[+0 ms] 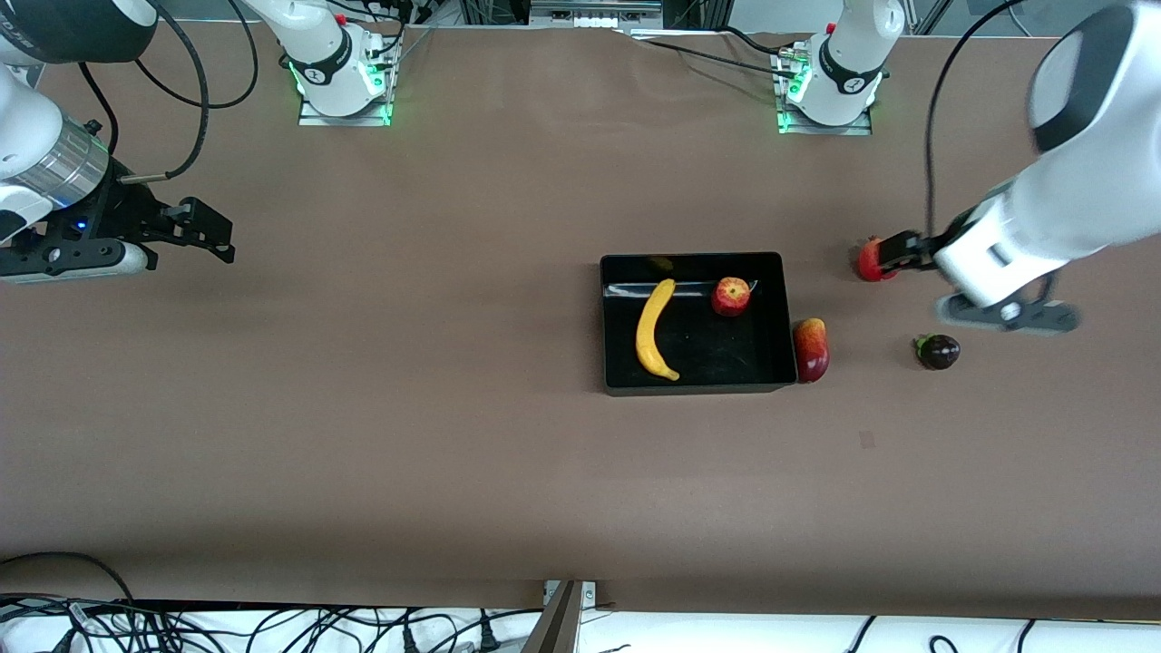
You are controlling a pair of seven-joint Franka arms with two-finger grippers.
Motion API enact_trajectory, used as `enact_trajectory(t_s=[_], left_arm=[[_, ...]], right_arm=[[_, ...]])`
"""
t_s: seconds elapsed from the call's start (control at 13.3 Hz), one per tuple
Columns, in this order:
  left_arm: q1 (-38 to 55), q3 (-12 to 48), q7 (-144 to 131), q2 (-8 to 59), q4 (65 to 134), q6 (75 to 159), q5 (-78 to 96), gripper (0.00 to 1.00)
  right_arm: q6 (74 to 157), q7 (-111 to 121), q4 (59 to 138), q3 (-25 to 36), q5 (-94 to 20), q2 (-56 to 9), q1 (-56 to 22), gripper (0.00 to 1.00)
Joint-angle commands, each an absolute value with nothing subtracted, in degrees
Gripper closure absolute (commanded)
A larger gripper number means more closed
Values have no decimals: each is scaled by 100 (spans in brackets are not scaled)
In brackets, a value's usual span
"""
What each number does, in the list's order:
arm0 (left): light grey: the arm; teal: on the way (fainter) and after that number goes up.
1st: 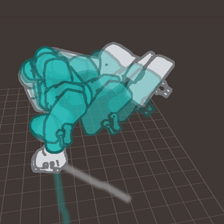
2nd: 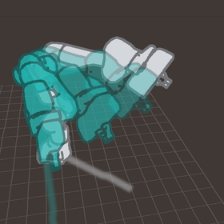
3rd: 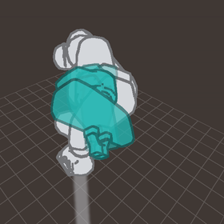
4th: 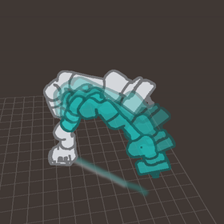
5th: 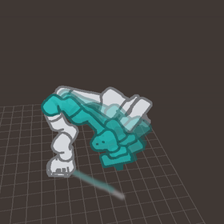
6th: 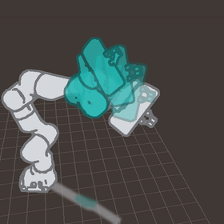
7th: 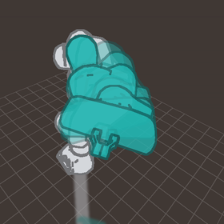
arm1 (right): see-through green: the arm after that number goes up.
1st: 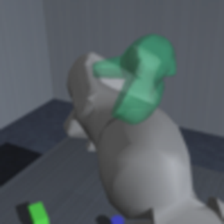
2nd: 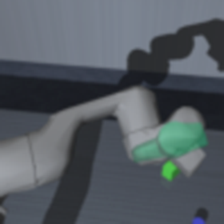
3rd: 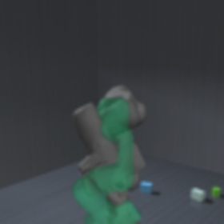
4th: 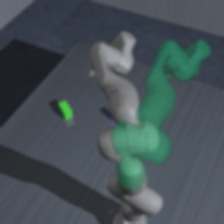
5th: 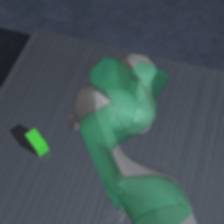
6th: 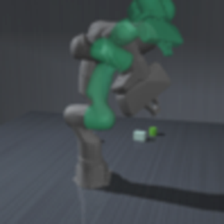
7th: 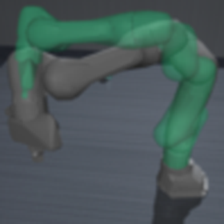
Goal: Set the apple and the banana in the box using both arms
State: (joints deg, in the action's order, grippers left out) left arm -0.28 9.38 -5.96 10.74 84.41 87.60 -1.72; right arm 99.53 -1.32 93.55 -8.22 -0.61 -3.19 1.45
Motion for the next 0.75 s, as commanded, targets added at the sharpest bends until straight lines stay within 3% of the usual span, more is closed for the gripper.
enact_trajectory(t_s=[0.0,0.68], left_arm=[[237,275,-475,-68,10042,9901,-70,0],[246,299,-492,44,10028,9721,-62,0]], right_arm=[[9861,-193,9281,-826,-35,-308,132,0],[9870,-193,9281,-835,0,-299,132,0]])
